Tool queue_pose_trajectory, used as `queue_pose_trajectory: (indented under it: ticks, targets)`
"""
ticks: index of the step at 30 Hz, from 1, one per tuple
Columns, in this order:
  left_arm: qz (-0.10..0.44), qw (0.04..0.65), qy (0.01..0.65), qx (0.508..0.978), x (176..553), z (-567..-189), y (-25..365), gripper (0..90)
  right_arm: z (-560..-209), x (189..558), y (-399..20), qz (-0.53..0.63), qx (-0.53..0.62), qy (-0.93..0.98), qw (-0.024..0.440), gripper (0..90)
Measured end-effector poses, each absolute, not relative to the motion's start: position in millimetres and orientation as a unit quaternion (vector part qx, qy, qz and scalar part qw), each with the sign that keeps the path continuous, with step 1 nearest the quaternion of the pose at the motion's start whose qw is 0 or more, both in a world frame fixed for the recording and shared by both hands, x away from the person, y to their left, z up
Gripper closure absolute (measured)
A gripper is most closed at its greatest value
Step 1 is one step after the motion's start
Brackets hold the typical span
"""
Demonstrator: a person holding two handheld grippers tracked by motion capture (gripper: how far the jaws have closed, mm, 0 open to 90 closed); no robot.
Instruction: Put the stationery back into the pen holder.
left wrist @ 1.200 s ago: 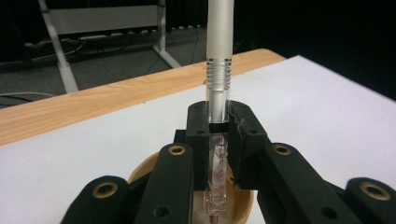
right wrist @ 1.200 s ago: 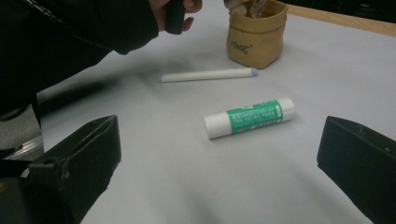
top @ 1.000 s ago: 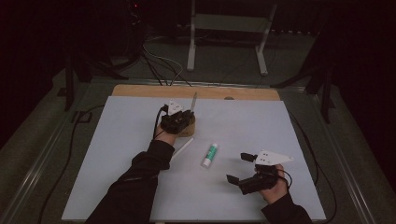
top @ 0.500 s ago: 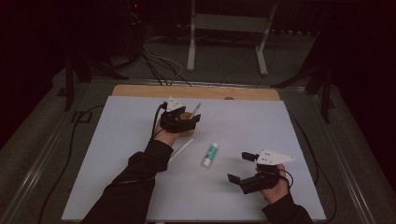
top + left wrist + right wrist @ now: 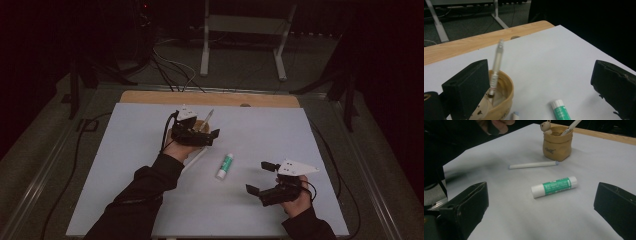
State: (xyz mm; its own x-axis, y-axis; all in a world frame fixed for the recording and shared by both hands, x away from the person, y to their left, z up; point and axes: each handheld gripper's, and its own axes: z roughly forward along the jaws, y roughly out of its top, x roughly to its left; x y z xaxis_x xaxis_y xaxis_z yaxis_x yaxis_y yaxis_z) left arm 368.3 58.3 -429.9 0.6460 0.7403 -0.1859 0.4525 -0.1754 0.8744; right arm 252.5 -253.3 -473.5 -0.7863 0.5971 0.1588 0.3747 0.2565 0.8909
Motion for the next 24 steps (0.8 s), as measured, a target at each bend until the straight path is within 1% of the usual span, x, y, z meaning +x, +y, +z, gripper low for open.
queue_pose_trajectory:
  ticks: [5, 17, 24]
  targets:
    - [0.13, 0.508, 0.382, 0.761, 357, -428, 55, 3.0, -473, 253, -254, 0.527, 0.311, 0.784, 0.107, 0.0]
    - [0.105, 0.51, 0.382, 0.764, 331, -435, 48, 3.0, -472, 254, -257, 0.528, 0.316, 0.78, 0.112, 0.0]
    - [0.1, 0.509, 0.38, 0.766, 319, -441, 44, 3.0, -472, 254, -259, 0.529, 0.318, 0.778, 0.114, 0.0]
